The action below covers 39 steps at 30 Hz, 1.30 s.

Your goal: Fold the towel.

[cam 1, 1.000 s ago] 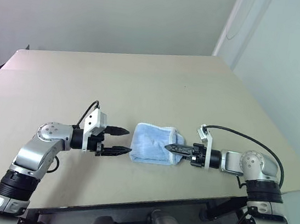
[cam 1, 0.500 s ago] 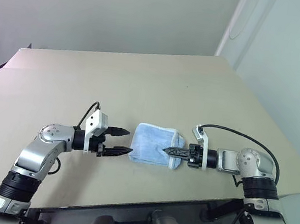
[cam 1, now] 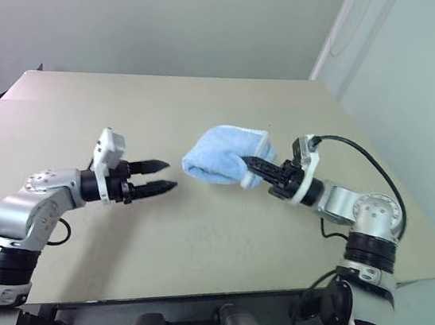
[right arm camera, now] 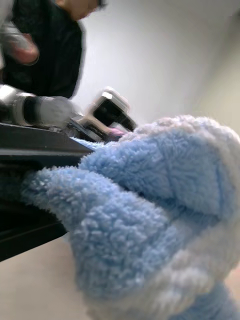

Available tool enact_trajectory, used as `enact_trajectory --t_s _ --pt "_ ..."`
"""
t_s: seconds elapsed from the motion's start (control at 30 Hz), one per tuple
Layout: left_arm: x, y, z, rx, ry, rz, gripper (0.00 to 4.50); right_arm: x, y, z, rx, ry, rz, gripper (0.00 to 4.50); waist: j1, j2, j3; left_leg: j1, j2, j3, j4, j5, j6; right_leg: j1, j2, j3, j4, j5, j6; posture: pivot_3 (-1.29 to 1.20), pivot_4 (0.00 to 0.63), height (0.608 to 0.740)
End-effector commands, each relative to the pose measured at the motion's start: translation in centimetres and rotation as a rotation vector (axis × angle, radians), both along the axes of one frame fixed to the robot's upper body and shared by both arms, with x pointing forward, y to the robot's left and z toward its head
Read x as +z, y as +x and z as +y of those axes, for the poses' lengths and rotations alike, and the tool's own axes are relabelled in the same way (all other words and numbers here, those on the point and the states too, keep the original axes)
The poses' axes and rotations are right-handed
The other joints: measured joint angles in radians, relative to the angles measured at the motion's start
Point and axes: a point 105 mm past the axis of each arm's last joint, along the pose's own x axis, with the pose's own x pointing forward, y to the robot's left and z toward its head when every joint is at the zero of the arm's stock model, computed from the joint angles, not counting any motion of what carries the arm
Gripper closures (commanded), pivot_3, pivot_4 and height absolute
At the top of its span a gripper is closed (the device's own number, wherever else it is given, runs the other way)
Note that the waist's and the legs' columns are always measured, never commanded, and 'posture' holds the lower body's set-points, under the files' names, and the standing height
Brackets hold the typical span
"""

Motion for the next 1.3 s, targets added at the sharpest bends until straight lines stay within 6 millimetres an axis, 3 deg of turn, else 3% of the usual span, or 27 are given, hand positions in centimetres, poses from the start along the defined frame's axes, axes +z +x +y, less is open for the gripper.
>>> enact_trajectory --t_s 0.03,0.1,0.2,0.47,0.63,0.8,1.07,1.17,1.3 --pt "1.5 -0.5 0.1 0.014 -0.005 -0.046 1.22 0.6 3.2 0.8 -0.134 0.012 -0.007 4.46 -0.009 0.000 0.000 0.000 0.000 0.000 0.000 0.000 0.000 0.000 0.000 0.000 0.000 0.000 0.000 0.00 0.000 0.740" --pt "1.7 -1.0 0.0 0.019 -0.021 -0.050 1.22 -1.1 5.4 1.5 -0.246 -0.091 0.007 4.46 -0.015 0.000 0.000 0.000 -0.001 -0.001 0.000 0.000 0.000 0.000 -0.002 0.000 -0.001 0.000 0.000 0.00 0.000 0.740" --pt "1.9 -1.4 0.4 0.048 -0.026 -0.053 1.22 -2.5 6.2 2.5 -0.270 -0.102 0.066 4.46 -0.017 0.000 0.000 -0.002 -0.001 -0.001 0.000 0.000 0.000 -0.002 -0.004 0.001 -0.002 0.001 0.000 0.00 0.000 0.740" --pt "0.3 -2.6 3.6 0.182 0.081 0.060 1.22 -6.8 5.2 4.5 -0.206 -0.259 0.109 4.46 -0.019 0.000 0.000 -0.011 -0.002 -0.002 0.000 0.000 0.000 -0.009 -0.004 0.001 -0.001 0.003 -0.003 0.00 0.000 0.740" --pt "-0.5 -3.0 4.6 0.206 0.150 0.116 1.22 -7.8 4.6 4.6 -0.182 -0.313 0.110 4.46 -0.020 0.000 0.000 -0.014 -0.002 -0.004 0.001 0.000 0.000 -0.011 -0.004 -0.001 0.000 0.002 -0.003 0.00 0.000 0.740" --pt "-0.6 -3.3 5.5 0.225 0.200 0.121 1.22 -9.9 4.4 3.6 -0.207 -0.397 0.162 2.94 -0.020 0.001 0.000 -0.014 -0.002 -0.004 0.001 0.000 0.000 -0.013 -0.004 -0.002 0.000 0.003 -0.004 0.00 0.000 0.740" --pt "-1.4 -2.9 5.2 0.209 0.213 0.125 1.22 -7.6 4.0 3.2 -0.122 -0.344 0.116 0.07 -0.020 0.001 -0.001 -0.014 -0.002 -0.004 0.001 0.000 0.000 -0.013 -0.004 -0.002 0.000 0.003 -0.004 0.00 0.000 0.740" --pt "-2.0 -2.6 4.6 0.189 0.199 0.135 1.22 -5.8 3.6 2.6 -0.074 -0.311 0.088 0.03 -0.015 0.001 -0.001 -0.014 -0.002 -0.004 0.001 0.000 0.000 -0.013 -0.004 -0.002 0.000 0.003 -0.004 0.00 0.000 0.740" --pt "-2.2 -2.3 4.2 0.181 0.189 0.133 1.22 -4.4 2.8 0.3 -0.050 -0.362 0.019 0.03 -0.011 0.001 -0.001 -0.015 -0.002 -0.004 0.001 0.000 0.000 -0.013 -0.004 -0.002 0.000 0.003 -0.004 0.00 0.000 0.740"
